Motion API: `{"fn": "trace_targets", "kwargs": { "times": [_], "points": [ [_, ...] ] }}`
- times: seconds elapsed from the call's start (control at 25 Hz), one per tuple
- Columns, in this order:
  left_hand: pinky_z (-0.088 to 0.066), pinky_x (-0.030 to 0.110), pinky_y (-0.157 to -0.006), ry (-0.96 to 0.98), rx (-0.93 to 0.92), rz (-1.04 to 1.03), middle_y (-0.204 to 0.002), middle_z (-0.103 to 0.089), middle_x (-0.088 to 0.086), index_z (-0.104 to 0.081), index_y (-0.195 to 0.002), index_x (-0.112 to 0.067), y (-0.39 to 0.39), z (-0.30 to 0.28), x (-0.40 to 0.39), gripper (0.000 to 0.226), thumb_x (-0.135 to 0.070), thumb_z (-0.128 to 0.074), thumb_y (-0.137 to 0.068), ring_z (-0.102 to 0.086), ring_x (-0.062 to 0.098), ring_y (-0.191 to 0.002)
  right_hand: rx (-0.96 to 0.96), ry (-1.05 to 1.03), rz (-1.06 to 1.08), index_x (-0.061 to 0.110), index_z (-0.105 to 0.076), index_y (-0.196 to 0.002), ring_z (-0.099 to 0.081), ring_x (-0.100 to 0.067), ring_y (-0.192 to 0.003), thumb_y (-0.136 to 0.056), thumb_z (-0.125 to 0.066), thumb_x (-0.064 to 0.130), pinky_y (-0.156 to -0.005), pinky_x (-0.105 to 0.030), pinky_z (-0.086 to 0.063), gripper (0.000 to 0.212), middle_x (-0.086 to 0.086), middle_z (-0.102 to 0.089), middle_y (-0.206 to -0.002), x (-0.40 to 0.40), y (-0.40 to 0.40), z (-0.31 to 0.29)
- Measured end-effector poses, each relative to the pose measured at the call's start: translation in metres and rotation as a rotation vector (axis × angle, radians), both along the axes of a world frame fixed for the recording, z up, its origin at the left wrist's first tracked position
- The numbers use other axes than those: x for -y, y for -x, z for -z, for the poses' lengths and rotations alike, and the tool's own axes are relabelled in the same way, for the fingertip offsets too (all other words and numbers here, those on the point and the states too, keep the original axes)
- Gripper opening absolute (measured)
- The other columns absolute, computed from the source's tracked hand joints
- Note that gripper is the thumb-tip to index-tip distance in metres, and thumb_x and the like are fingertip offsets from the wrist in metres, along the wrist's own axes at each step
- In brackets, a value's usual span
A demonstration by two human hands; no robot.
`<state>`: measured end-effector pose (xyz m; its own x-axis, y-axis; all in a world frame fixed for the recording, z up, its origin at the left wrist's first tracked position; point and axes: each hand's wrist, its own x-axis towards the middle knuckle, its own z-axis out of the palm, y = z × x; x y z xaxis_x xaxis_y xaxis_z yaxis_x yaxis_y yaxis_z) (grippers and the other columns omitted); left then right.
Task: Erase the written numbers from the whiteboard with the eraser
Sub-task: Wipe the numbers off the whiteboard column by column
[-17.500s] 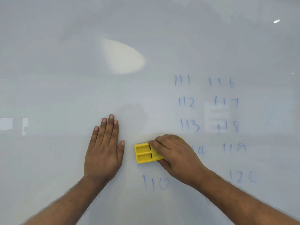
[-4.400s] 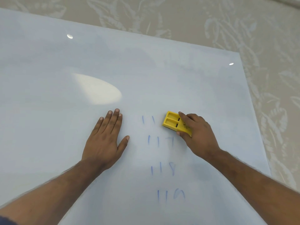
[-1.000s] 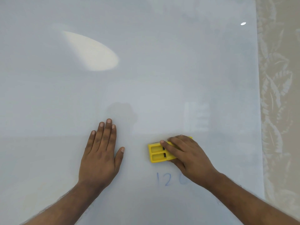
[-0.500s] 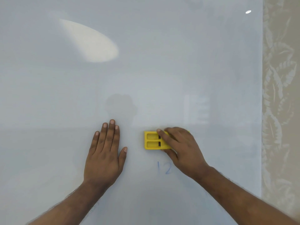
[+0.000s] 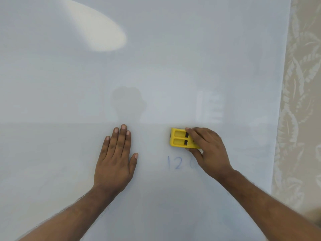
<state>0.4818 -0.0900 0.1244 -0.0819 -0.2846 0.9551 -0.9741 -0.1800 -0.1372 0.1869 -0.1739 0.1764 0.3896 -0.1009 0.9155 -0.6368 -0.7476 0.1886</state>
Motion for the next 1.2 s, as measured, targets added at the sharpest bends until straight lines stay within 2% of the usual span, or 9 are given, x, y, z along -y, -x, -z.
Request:
{"fn": "trace_targets", "kwargs": {
  "times": [0.08,0.16,0.32,0.44,0.64,0.8,0.92,1.08,1.2],
  "points": [
    [-0.007,0.043,-0.128,0.001,-0.012,0.005,-0.169,-0.011,0.012,-0.018,-0.158,-0.002,0.002,0.006,0.001,0.068,-0.039,-0.031,-0.102,-0.007,0.026,-0.157,0.017,-0.01,-0.018,0.017,-0.052,-0.136,-0.056,-0.028,-0.114,-0.089,-0.066,0.023,-0.098,-0.042,-0.044,0.05,-0.005,-0.061,-0.123,-0.003,-0.01,0.013],
    [-0.008,0.043,-0.128,0.004,-0.009,0.013,-0.169,-0.011,0.012,-0.018,-0.158,-0.002,0.003,0.013,0.001,0.068,-0.039,-0.031,-0.102,-0.008,0.026,-0.157,-0.049,-0.005,-0.027,0.018,-0.05,-0.137,-0.056,-0.03,-0.115,-0.089,-0.066,0.023,-0.098,-0.043,-0.043,0.051,-0.006,-0.061,-0.125,-0.005,-0.017,0.034],
    [-0.007,0.043,-0.128,-0.011,0.03,0.03,-0.168,-0.013,0.013,-0.02,-0.158,-0.002,0.001,0.021,0.0,0.068,-0.039,-0.033,-0.102,-0.009,0.026,-0.157,-0.185,0.015,-0.044,0.02,-0.05,-0.136,-0.052,-0.024,-0.114,-0.093,-0.061,0.024,-0.102,-0.035,-0.038,0.045,-0.001,-0.059,-0.124,-0.006,-0.009,0.073],
    [-0.008,0.043,-0.128,-0.026,0.058,0.033,-0.168,-0.014,0.012,-0.019,-0.158,-0.003,-0.001,0.025,-0.002,0.068,-0.039,-0.033,-0.102,-0.009,0.026,-0.157,-0.257,0.024,-0.01,0.019,-0.054,-0.132,-0.053,-0.025,-0.113,-0.089,-0.065,0.02,-0.102,-0.039,-0.041,0.045,-0.002,-0.06,-0.125,-0.001,0.01,0.076],
    [-0.007,0.042,-0.128,-0.034,0.064,0.032,-0.168,-0.012,0.011,-0.017,-0.158,-0.003,-0.002,0.03,-0.002,0.068,-0.039,-0.032,-0.102,-0.007,0.025,-0.157,-0.071,-0.039,0.036,0.019,-0.053,-0.132,-0.056,-0.025,-0.113,-0.089,-0.065,0.027,-0.098,-0.041,-0.044,0.046,-0.002,-0.062,-0.122,0.006,0.028,0.055],
    [-0.005,0.042,-0.128,-0.052,0.06,0.033,-0.169,-0.009,0.011,-0.014,-0.159,-0.004,-0.002,0.036,-0.001,0.068,-0.039,-0.03,-0.103,-0.006,0.026,-0.157,-0.006,-0.069,0.015,0.019,-0.052,-0.132,-0.055,-0.025,-0.113,-0.085,-0.069,0.02,-0.098,-0.038,-0.042,0.05,-0.002,-0.06,-0.122,0.006,0.021,0.063],
    [-0.005,0.043,-0.128,-0.061,0.045,0.051,-0.169,-0.008,0.01,-0.014,-0.159,-0.004,0.0,0.042,-0.001,0.068,-0.039,-0.03,-0.103,-0.006,0.026,-0.157,-0.06,-0.086,0.018,0.017,-0.054,-0.132,-0.055,-0.027,-0.113,-0.084,-0.072,0.015,-0.099,-0.039,-0.042,0.051,-0.004,-0.061,-0.122,0.003,0.02,0.082],
    [-0.005,0.043,-0.128,-0.111,0.028,0.075,-0.17,-0.006,0.011,-0.013,-0.159,-0.003,0.004,0.052,-0.005,0.07,-0.039,-0.031,-0.102,-0.007,0.028,-0.157,-0.165,-0.149,0.003,0.019,-0.055,-0.131,-0.054,-0.025,-0.112,-0.09,-0.063,0.022,-0.099,-0.038,-0.043,0.042,-0.002,-0.061,-0.123,-0.007,0.025,0.114],
    [-0.007,0.044,-0.128,-0.172,0.017,0.106,-0.169,-0.009,0.013,-0.016,-0.158,-0.001,0.008,0.061,-0.014,0.072,-0.04,-0.033,-0.1,-0.008,0.029,-0.157,-0.261,-0.254,0.008,0.024,-0.053,-0.132,-0.053,-0.02,-0.112,-0.09,-0.064,0.028,-0.098,-0.035,-0.044,0.044,0.004,-0.059,-0.124,-0.017,0.036,0.118]
  ]
}}
